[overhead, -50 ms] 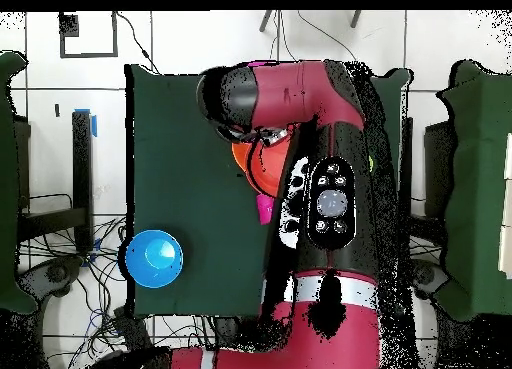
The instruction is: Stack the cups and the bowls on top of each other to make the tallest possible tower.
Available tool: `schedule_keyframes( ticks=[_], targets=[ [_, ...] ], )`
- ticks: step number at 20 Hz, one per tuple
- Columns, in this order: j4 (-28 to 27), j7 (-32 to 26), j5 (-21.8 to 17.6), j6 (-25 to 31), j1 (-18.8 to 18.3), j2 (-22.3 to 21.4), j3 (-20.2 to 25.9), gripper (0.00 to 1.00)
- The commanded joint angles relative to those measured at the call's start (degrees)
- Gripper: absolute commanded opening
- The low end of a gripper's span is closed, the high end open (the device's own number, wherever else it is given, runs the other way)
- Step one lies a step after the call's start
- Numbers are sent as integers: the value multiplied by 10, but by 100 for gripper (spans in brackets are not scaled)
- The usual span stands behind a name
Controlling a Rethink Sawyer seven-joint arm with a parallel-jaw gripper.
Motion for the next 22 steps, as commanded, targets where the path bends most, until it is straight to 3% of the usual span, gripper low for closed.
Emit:
schedule_keyframes(
  ticks=[1, 11, 17, 22],
  targets=[
    [-7, -27, 3, 47, 19, 19, 16, 0],
    [-63, -28, 5, 84, 24, 35, 18, 0],
    [-150, -42, 1, 147, 26, 70, 28, 0],
    [-195, -42, -5, 165, 32, 97, 31, 0]
  ],
)
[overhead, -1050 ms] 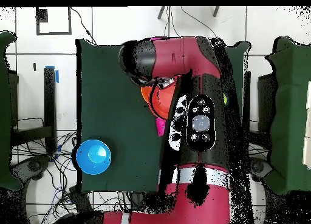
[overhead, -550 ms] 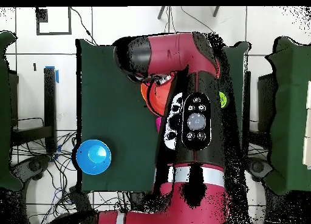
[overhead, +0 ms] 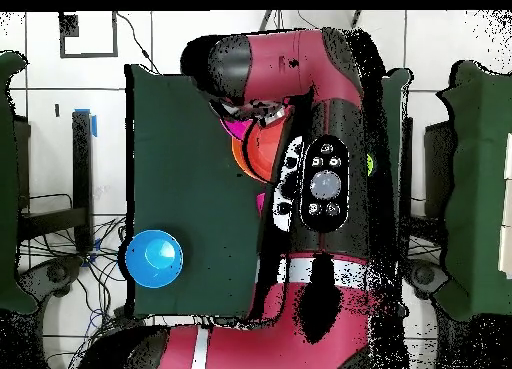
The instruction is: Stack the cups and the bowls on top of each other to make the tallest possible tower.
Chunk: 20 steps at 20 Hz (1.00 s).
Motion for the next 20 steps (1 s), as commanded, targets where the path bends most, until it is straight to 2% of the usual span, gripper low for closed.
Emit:
schedule_keyframes(
  ticks=[1, 7, 16, 20],
  targets=[
    [-88, -42, -9, 86, 23, 60, 32, 0],
    [-81, -23, -10, 75, 40, 63, 16, 0],
    [-182, -35, -13, 131, 51, 120, 21, 0],
    [-164, -31, -5, 110, 54, 118, 13, 0]
  ],
)
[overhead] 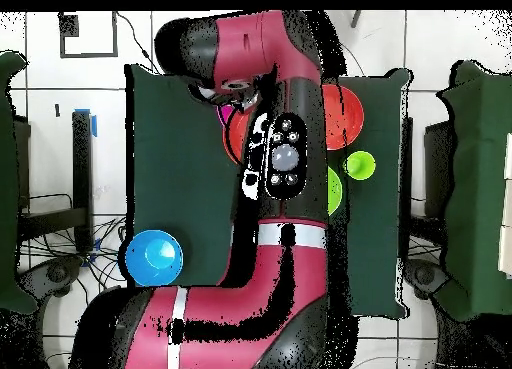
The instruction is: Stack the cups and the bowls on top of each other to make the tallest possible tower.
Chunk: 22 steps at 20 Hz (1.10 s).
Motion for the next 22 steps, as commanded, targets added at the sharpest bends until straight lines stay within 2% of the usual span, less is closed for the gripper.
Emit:
schedule_keyframes(
  ticks=[1, 13, 22],
  targets=[
    [-13, -29, -3, 39, 15, 16, 14, 0],
    [62, -34, 8, -40, 6, -3, -6, 0],
    [42, -28, 22, -20, 7, 5, -9, 0]
  ],
)
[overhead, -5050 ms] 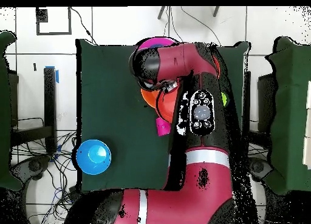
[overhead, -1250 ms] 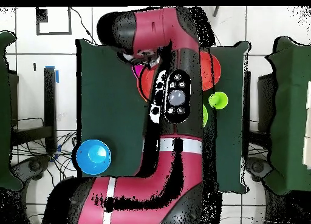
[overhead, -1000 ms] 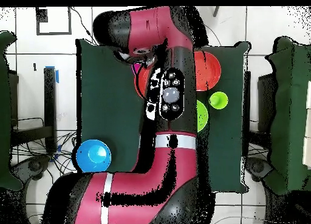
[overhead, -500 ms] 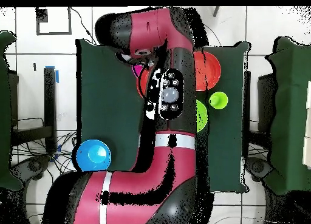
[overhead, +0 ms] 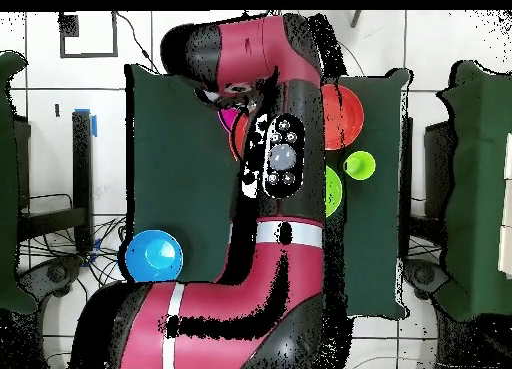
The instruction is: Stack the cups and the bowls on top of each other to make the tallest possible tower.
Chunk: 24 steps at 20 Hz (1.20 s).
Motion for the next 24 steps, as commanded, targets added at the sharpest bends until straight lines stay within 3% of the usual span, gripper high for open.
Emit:
schedule_keyframes(
  ticks=[1, 9, 24],
  targets=[
    [42, -29, 12, -6, 4, -10, 21, 0],
    [-4, -38, 31, 69, 12, -16, 17, 0],
    [2, -34, 56, 58, 16, -10, 1, 0]
  ],
)
